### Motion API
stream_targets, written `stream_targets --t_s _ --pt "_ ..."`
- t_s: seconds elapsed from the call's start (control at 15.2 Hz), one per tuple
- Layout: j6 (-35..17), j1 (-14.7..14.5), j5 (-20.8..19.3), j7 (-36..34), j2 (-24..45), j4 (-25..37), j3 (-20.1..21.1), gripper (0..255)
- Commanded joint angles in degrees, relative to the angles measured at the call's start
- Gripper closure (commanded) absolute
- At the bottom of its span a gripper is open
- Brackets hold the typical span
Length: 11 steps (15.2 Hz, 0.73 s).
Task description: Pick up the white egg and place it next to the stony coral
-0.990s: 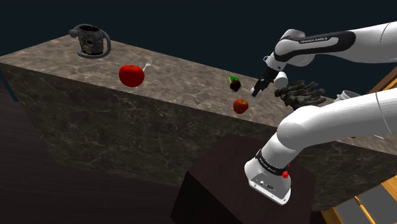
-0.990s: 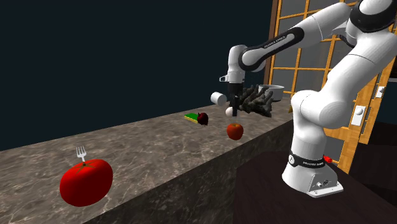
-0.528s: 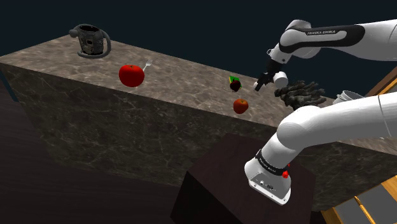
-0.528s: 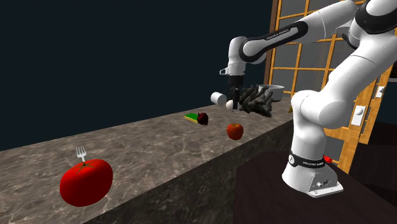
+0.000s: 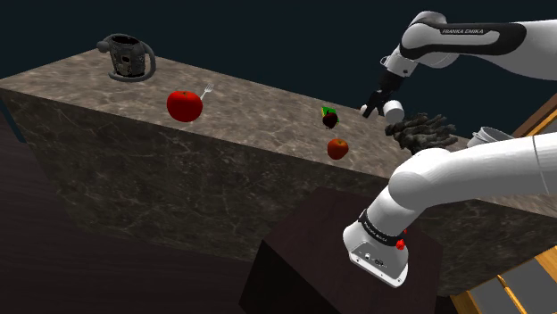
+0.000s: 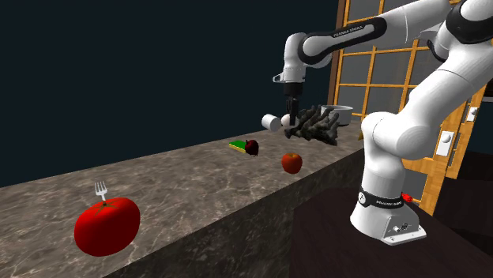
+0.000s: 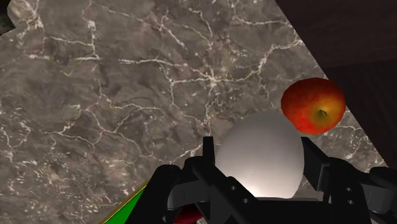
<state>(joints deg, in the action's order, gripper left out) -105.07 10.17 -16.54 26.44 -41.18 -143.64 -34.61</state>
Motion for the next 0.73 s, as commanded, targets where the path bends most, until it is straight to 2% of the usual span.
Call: stream_targets --t_s 0.0,0.66 --pt "1.6 0.0 0.3 0.0 -0.5 1.1 0.5 255" --pt "9.1 -0.6 2.0 -0.3 -0.7 8.3 2.8 255"
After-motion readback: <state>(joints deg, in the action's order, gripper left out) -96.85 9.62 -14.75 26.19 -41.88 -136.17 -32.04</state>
